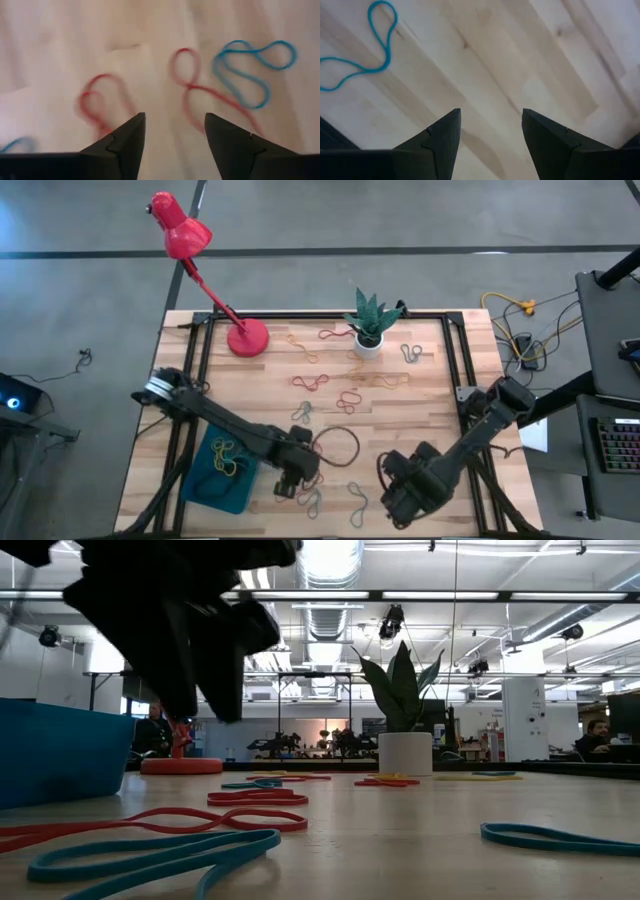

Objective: Pick and place rubber bands into bin
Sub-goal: Put the red rubber band into the blue bin

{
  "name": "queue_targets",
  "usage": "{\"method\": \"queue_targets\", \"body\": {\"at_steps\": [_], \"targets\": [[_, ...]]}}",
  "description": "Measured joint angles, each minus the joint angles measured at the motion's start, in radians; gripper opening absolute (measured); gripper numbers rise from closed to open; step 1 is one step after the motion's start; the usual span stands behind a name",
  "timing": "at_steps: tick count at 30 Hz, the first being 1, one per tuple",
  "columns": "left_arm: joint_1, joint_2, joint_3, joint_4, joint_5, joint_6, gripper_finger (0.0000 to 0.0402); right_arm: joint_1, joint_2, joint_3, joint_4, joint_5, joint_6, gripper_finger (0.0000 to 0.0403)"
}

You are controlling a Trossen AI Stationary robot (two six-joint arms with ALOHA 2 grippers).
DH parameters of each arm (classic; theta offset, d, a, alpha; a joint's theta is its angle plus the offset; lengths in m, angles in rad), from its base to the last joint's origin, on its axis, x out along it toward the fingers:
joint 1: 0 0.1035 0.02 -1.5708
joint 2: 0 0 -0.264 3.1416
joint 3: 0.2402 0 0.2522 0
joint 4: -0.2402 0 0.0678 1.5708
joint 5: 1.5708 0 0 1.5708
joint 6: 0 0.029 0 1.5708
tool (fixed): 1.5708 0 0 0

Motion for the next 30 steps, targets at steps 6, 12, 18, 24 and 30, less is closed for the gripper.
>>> {"method": "queue_targets", "body": {"at_steps": [6, 12, 18, 24, 30], "targets": [[-0.002, 0.082, 0.030, 0.000, 0.036, -0.062, 0.0142, 0.059, 0.000, -0.003, 0.001, 0.000, 0.146, 0.0198], [-0.006, 0.117, 0.029, 0.014, 0.033, -0.100, 0.0115, 0.108, 0.000, -0.003, 0.002, 0.000, 0.262, 0.0198], [-0.007, 0.142, 0.028, 0.025, 0.053, -0.119, 0.0113, 0.124, 0.000, -0.004, 0.001, 0.000, 0.317, 0.0198], [-0.007, 0.142, 0.015, 0.033, 0.052, -0.143, 0.0113, 0.124, 0.000, -0.004, 0.001, 0.006, 0.316, 0.0199], [-0.007, 0.137, -0.015, 0.054, 0.063, -0.136, 0.0082, 0.122, 0.000, -0.004, 0.001, 0.009, 0.314, 0.0198]]}}
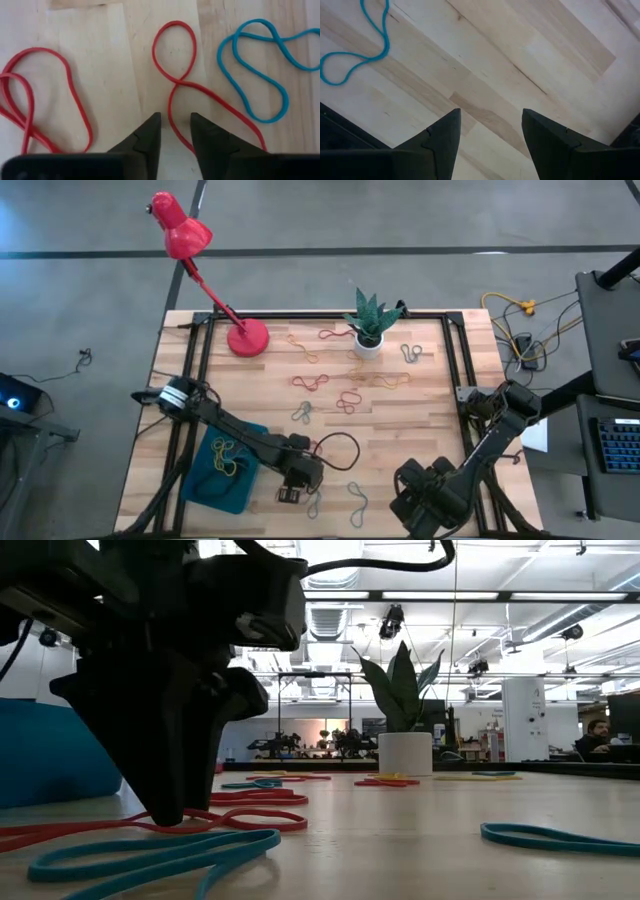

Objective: Pick and place rubber bands into bin
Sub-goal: Put the red rubber band into the blue bin

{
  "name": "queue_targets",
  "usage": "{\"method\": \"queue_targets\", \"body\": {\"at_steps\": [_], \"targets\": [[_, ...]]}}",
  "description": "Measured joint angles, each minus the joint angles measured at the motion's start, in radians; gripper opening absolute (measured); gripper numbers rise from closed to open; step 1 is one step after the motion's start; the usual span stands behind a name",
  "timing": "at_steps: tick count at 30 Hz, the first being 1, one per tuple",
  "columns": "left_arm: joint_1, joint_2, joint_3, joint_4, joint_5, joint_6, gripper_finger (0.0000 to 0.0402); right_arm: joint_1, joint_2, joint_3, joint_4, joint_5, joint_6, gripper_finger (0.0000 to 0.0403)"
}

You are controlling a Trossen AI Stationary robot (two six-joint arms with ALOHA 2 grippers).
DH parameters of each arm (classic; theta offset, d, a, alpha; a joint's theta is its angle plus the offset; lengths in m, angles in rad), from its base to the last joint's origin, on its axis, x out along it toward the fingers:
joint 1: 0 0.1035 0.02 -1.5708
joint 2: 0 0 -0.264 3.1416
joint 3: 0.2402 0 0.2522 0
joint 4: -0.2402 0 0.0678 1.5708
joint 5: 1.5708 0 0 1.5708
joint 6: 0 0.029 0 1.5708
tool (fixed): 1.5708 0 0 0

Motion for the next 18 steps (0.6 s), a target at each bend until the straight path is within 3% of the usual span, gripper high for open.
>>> {"method": "queue_targets", "body": {"at_steps": [7, 11, 18], "targets": [[-0.004, 0.000, -0.006, 0.014, 0.012, 0.026, 0.0005, 0.000, 0.000, -0.006, -0.002, 0.001, -0.004, 0.0198], [-0.004, -0.006, -0.006, 0.009, 0.035, 0.028, 0.0001, 0.000, 0.000, -0.008, -0.002, 0.002, -0.005, 0.0198], [-0.004, -0.117, 0.059, -0.171, 0.018, 0.055, 0.0000, -0.002, 0.000, -0.009, 0.000, 0.013, -0.008, 0.0198]]}}
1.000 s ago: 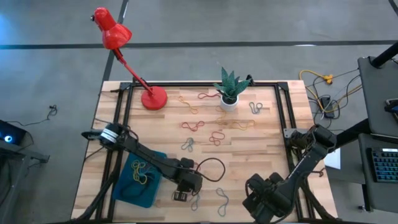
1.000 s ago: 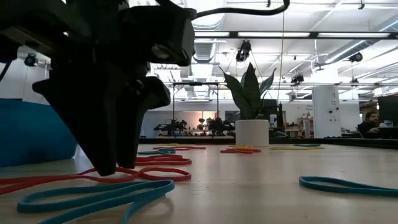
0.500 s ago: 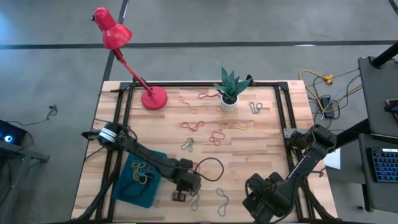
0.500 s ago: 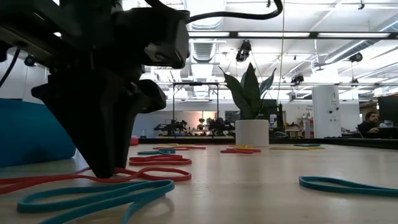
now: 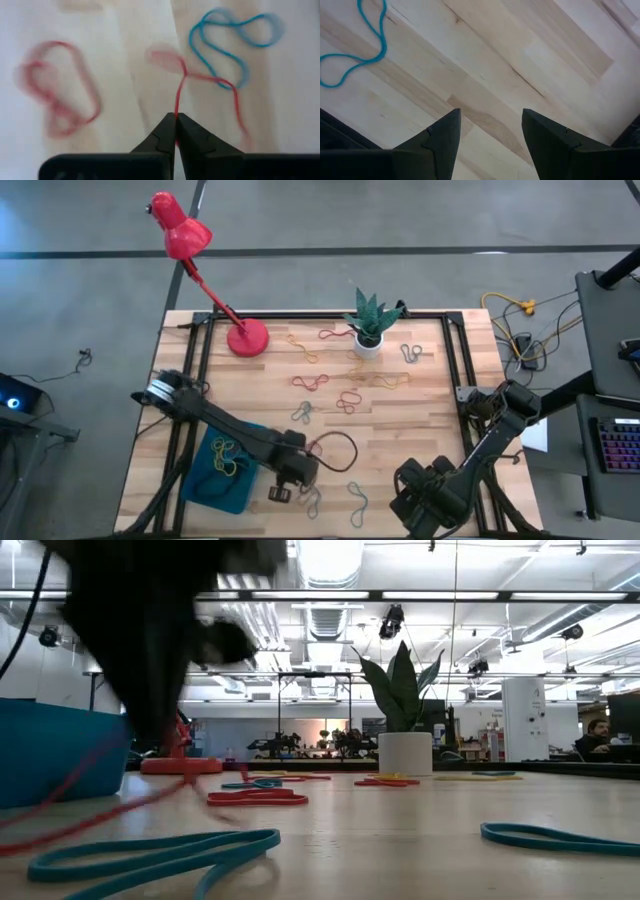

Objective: Pick and place rubber bands into bin
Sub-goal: Put the red rubber band into the blue bin

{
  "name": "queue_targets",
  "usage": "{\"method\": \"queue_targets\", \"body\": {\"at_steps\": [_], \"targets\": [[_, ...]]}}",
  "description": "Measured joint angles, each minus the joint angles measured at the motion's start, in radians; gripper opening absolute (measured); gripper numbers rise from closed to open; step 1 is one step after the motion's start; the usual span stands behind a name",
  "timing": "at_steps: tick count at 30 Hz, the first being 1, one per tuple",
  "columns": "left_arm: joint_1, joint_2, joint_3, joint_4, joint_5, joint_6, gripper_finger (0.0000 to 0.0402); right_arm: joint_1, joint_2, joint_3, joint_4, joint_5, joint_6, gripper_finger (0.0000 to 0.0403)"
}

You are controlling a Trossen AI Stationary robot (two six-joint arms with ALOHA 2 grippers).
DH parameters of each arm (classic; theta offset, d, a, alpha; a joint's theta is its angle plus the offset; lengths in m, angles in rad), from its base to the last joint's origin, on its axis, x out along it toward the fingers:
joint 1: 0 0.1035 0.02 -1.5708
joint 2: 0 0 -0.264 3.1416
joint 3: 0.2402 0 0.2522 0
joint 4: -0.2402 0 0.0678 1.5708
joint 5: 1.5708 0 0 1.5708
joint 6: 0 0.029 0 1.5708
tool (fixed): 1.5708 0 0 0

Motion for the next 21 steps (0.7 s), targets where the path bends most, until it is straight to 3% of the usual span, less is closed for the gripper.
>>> {"method": "queue_targets", "body": {"at_steps": [8, 11, 16, 21], "targets": [[0.002, -0.249, 0.106, -0.301, -0.192, -0.062, 0.0000, -0.023, 0.000, -0.003, 0.002, 0.045, -0.039, 0.0198], [0.002, -0.332, 0.113, -0.491, -0.207, -0.139, 0.0000, -0.041, 0.000, -0.004, 0.002, 0.063, -0.076, 0.0198], [-0.003, -0.441, 0.097, -0.779, -0.108, -0.267, 0.0000, -0.081, 0.000, -0.004, 0.002, 0.096, -0.159, 0.0198], [-0.030, -0.500, 0.061, -0.774, 0.011, -0.342, 0.0000, -0.134, 0.000, -0.008, 0.001, 0.100, -0.266, 0.0198]]}}
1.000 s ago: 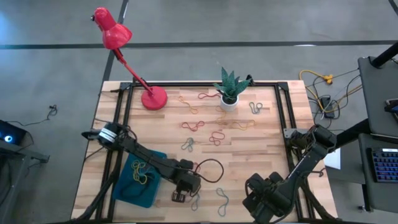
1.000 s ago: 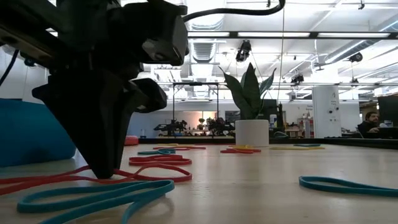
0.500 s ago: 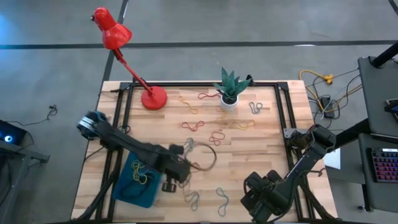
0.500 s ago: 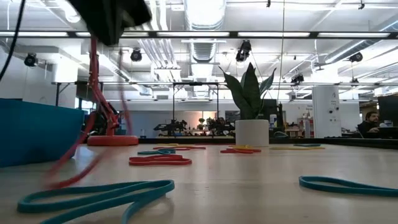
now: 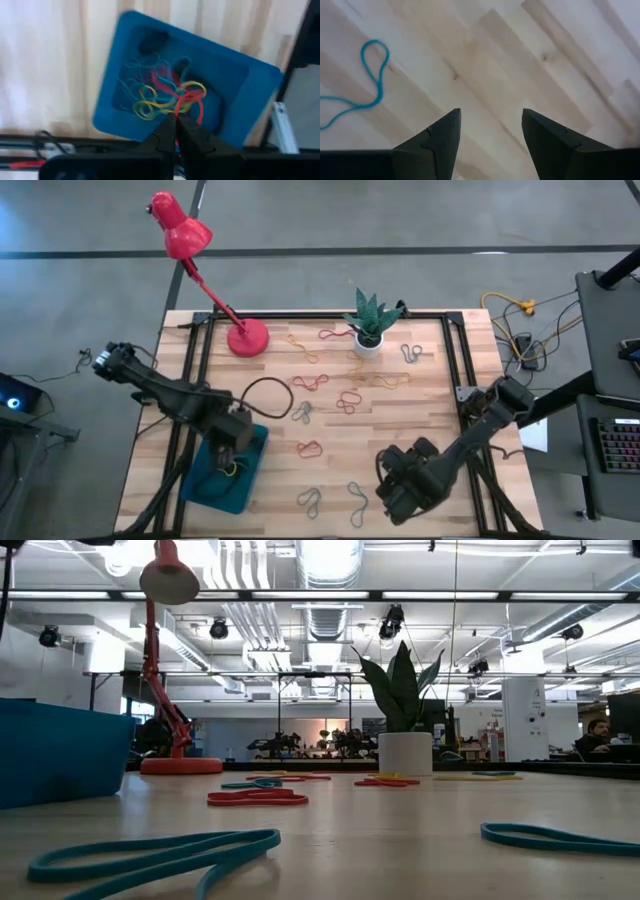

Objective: Pick and place rubber bands into bin
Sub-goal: Put the red rubber band into the blue bin, then put the blue rubber band into blue bin

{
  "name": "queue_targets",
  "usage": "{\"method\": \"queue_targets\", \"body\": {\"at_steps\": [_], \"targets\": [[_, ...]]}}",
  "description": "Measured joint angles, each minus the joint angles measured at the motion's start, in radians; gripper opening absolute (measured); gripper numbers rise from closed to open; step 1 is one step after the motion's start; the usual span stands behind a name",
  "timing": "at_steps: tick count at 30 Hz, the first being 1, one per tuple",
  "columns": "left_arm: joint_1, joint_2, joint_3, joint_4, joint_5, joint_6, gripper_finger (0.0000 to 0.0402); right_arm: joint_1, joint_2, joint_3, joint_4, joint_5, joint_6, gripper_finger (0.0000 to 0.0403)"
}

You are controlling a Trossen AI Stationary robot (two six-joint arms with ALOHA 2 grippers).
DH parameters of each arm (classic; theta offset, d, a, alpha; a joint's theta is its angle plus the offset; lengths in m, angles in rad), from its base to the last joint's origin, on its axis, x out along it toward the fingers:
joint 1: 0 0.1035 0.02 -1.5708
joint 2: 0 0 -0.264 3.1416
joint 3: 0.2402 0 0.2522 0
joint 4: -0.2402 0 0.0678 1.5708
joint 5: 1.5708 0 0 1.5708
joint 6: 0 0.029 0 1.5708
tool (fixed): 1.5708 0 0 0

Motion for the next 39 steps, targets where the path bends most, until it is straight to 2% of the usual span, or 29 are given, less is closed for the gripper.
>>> {"method": "queue_targets", "body": {"at_steps": [9, 12, 17, 23, 26, 32, 35, 39], "targets": [[-0.031, 0.022, -0.138, 0.039, -0.004, -0.034, 0.0000, -0.090, 0.000, -0.007, 0.009, 0.022, -0.162, 0.0198], [-0.036, 0.036, -0.191, 0.078, -0.004, -0.034, 0.0012, -0.109, 0.000, -0.008, 0.034, 0.009, -0.223, 0.0198], [-0.043, 0.039, -0.235, 0.135, 0.036, -0.035, 0.0074, -0.123, 0.000, -0.017, 0.129, -0.040, -0.360, 0.0198], [-0.043, 0.039, -0.206, 0.139, 0.048, -0.032, 0.0161, -0.122, 0.000, -0.047, 0.225, -0.083, -0.445, 0.0198], [-0.043, 0.037, -0.159, 0.206, 0.049, 0.042, 0.0186, -0.111, 0.000, -0.058, 0.242, -0.098, -0.479, 0.0198], [-0.036, 0.046, -0.138, 0.502, 0.006, 0.304, 0.0193, -0.081, 0.000, -0.059, 0.244, -0.100, -0.484, 0.0198], [-0.009, 0.093, -0.140, 0.638, -0.010, 0.429, 0.0193, -0.066, 0.000, -0.059, 0.246, -0.099, -0.457, 0.0198], [0.029, 0.189, -0.140, 0.776, -0.011, 0.513, 0.0193, -0.041, 0.000, -0.059, 0.246, -0.099, -0.378, 0.0198]]}}
